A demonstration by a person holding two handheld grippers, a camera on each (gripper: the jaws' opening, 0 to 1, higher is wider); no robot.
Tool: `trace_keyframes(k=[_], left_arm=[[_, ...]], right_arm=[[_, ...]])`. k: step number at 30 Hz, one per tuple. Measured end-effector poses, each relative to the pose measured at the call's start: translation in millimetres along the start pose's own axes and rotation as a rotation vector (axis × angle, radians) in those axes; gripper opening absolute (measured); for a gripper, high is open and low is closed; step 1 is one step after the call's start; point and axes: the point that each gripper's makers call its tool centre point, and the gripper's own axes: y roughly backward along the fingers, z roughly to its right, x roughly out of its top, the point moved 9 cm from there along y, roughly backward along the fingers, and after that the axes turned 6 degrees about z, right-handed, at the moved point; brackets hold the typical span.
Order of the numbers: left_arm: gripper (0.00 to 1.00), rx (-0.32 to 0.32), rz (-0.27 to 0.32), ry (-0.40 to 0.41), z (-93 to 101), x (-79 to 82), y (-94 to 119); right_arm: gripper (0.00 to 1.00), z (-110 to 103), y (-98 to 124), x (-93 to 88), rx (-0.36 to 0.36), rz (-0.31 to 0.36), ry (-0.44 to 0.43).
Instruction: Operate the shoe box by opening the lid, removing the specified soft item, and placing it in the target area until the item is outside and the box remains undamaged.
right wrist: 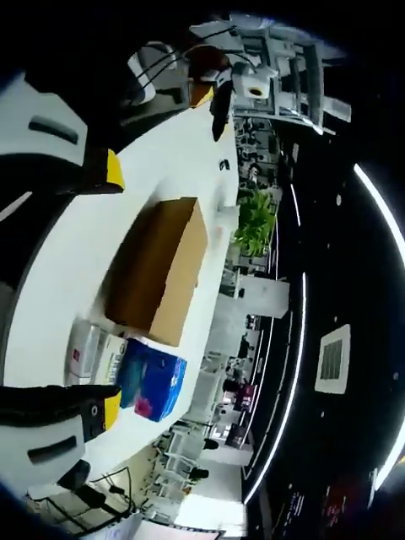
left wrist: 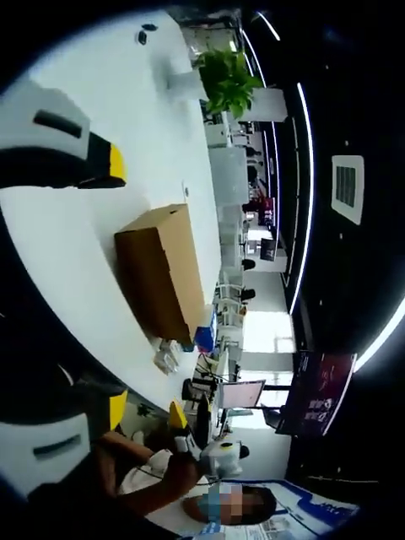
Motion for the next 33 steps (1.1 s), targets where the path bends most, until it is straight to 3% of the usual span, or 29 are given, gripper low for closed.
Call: trace_keyframes(k=[7, 10, 12, 15, 17, 19, 22, 33], left_arm=[[0.99, 0.015, 0.019, -0.018, 3.5, 7.1, 3], [0.99, 0.013, 0.016, -0.028, 6.9, 6.3, 2], [0.99, 0.01, 0.013, -0.029, 7.7, 5.9, 2], [0.99, 0.006, 0.007, -0.026, 7.7, 3.3, -1], [0.99, 0.007, -0.011, -0.015, 6.5, 3.0, -3], [0.99, 0.003, 0.024, -0.01, 8.2, 7.9, 1], [0.99, 0.013, 0.022, -0.02, 7.3, 7.5, 3], [0.99, 0.004, 0.045, -0.013, 11.7, 11.5, 7]], right_arm=[[0.96, 17, 13, -3.4, -0.041, 0.023, -0.038], [0.96, 14, 11, -10.7, -0.034, 0.007, -0.045], [0.95, 11, 9, -13.5, -0.012, 0.035, -0.114], [0.94, 10, 7, -18.9, 0.009, 0.045, -0.135], [0.94, 10, 4, -22.0, 0.006, 0.003, -0.159], [0.94, 8, 5, -16.0, 0.014, 0.033, -0.125], [0.92, 5, 4, -14.0, 0.008, 0.063, -0.139], [0.9, -9, -3, -20.1, 0.065, 0.062, -0.169]])
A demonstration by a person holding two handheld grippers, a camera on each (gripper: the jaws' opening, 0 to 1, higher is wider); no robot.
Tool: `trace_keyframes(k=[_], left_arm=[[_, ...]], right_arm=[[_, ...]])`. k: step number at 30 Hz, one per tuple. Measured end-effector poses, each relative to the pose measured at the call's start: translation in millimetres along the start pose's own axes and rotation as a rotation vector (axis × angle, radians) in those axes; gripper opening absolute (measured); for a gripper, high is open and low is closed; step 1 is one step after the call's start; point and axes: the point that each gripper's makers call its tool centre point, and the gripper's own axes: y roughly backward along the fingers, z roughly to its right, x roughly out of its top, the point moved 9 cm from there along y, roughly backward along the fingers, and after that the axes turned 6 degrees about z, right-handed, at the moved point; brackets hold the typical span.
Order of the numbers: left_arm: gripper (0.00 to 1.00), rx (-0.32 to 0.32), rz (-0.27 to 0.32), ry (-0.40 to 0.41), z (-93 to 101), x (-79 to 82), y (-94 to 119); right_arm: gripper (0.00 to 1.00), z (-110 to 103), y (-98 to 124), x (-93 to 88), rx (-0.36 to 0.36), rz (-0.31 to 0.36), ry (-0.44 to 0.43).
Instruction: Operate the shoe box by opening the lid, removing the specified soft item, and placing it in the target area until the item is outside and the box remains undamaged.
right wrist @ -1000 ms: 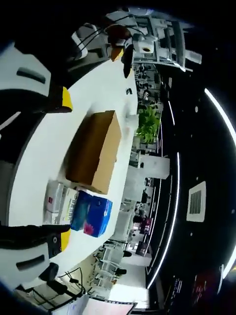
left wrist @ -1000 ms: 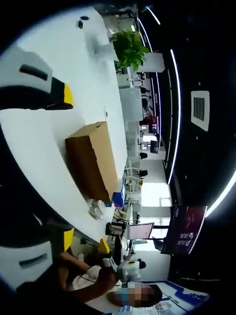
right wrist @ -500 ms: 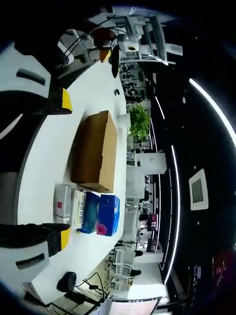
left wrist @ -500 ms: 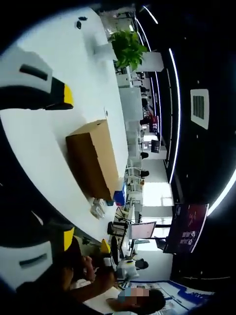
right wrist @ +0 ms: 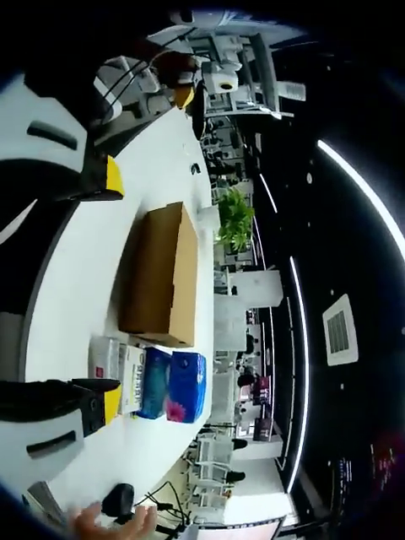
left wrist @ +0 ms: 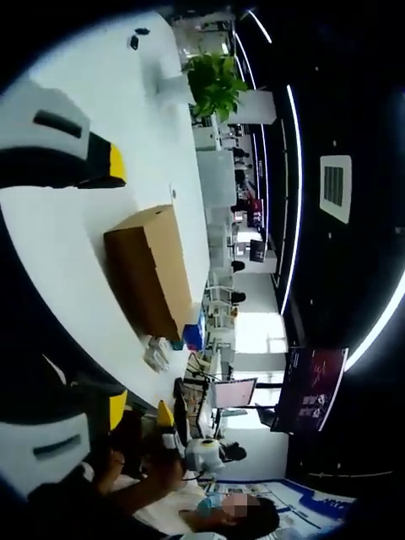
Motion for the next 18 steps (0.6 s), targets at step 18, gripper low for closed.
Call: trace_keyframes(k=[18], left_arm=[[0.99, -0.003, -0.01, -0.014, 1.5, -1.2, -1.1]], right_arm=[[0.89, -3.8, -6.0, -4.9, 0.008, -0.023, 0.021]])
